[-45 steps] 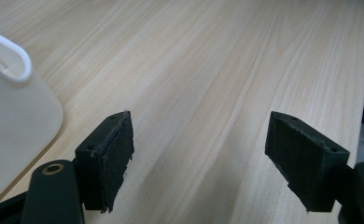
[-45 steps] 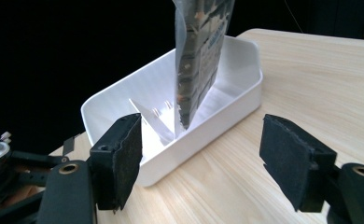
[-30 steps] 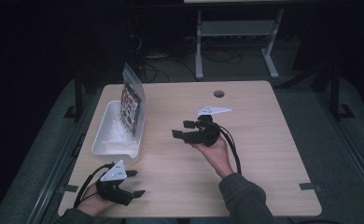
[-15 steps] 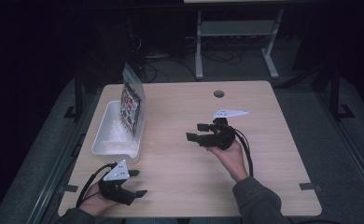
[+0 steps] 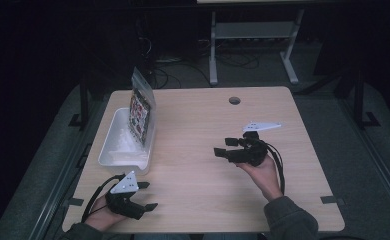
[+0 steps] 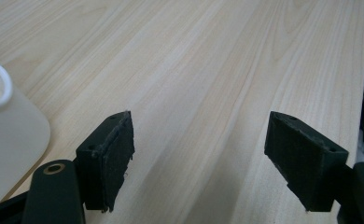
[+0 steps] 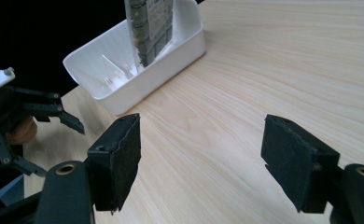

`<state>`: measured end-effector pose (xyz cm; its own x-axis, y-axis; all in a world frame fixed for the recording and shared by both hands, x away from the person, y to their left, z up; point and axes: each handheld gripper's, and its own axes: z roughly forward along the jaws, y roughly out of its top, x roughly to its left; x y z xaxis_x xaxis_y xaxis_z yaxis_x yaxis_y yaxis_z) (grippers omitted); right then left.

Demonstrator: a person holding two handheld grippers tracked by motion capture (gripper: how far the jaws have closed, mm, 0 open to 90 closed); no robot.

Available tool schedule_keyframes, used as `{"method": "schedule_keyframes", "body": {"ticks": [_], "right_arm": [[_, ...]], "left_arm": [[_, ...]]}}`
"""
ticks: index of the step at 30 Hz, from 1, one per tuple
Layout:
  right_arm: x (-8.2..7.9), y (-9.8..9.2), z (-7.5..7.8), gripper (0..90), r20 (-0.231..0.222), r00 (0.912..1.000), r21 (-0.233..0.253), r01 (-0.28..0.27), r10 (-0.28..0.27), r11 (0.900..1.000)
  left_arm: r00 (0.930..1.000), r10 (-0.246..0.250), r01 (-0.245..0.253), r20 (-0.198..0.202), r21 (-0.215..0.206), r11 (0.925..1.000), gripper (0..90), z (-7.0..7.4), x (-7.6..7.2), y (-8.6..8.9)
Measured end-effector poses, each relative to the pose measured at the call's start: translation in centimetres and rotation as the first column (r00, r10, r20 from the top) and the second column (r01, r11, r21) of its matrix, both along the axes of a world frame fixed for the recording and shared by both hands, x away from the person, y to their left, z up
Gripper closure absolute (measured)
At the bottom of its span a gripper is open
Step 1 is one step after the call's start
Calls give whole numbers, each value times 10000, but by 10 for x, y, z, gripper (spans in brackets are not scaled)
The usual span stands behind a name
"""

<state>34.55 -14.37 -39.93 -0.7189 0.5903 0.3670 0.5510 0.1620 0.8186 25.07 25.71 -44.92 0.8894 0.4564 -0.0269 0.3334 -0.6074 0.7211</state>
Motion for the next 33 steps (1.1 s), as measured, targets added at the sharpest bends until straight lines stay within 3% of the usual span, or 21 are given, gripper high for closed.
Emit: {"method": "schedule_keyframes", "body": {"ticks": [20, 33], "right_arm": [[-31, -47, -23, 252, -531, 9982, -119, 277, -283, 9995], [-52, -60, -45, 248, -949, 9952, -86, 242, -249, 9997]], "left_arm": [[10000, -26, 26, -72, -30, 10000, 234, 0, 1, -3], [9999, 29, -30, -111, -94, 10000, 234, 0, 0, -4]]}}
